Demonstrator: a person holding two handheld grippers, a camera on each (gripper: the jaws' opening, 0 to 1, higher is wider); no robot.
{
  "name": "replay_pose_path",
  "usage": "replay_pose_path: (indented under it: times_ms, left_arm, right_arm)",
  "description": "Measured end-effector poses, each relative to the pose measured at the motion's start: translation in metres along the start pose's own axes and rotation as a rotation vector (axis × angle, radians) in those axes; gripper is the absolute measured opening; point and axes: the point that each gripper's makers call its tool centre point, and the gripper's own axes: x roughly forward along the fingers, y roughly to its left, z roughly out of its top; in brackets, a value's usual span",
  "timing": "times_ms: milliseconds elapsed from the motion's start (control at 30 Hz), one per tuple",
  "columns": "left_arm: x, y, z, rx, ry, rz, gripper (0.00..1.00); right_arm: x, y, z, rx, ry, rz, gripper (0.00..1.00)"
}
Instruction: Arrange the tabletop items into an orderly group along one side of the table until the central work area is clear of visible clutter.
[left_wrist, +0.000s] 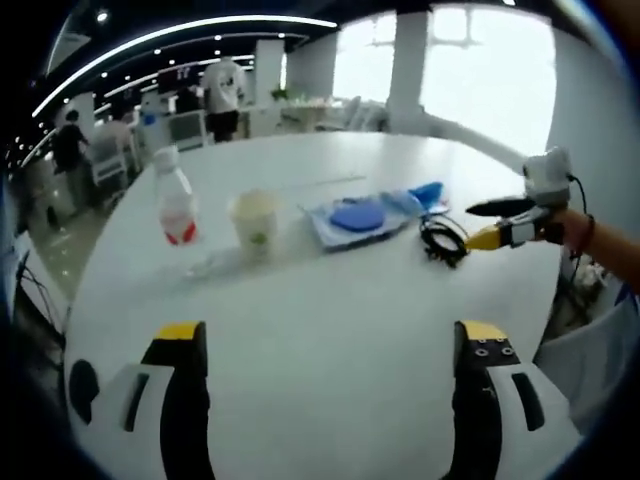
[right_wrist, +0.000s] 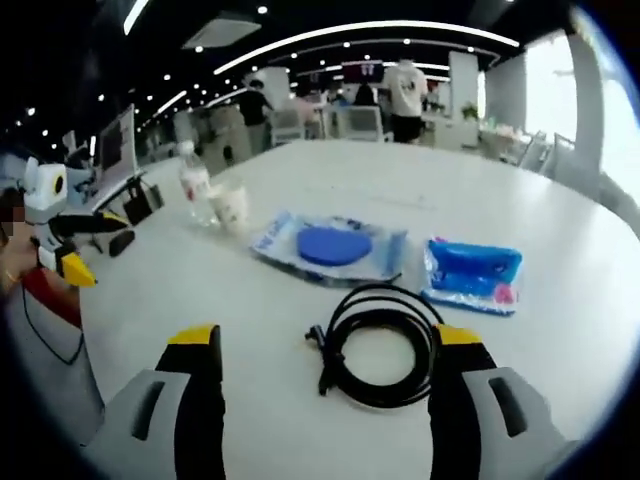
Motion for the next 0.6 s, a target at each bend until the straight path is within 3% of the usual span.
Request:
replay_pose_path:
  times_ms: [267, 600]
  left_arm:
    - [-0.015, -0.004, 0.007, 0.031, -0.003, 0.000, 0.99]
    - [-0.035, -0.004, -0.005, 0.012, -0.001, -0.017, 0.99]
  right_arm:
    - [-0.035, 0.011, 0.012, -0.028, -0.033, 0.018, 0.94]
    - [-0.077, 0.019, 0.003, -0.048, -0.010, 0.021, 0.99]
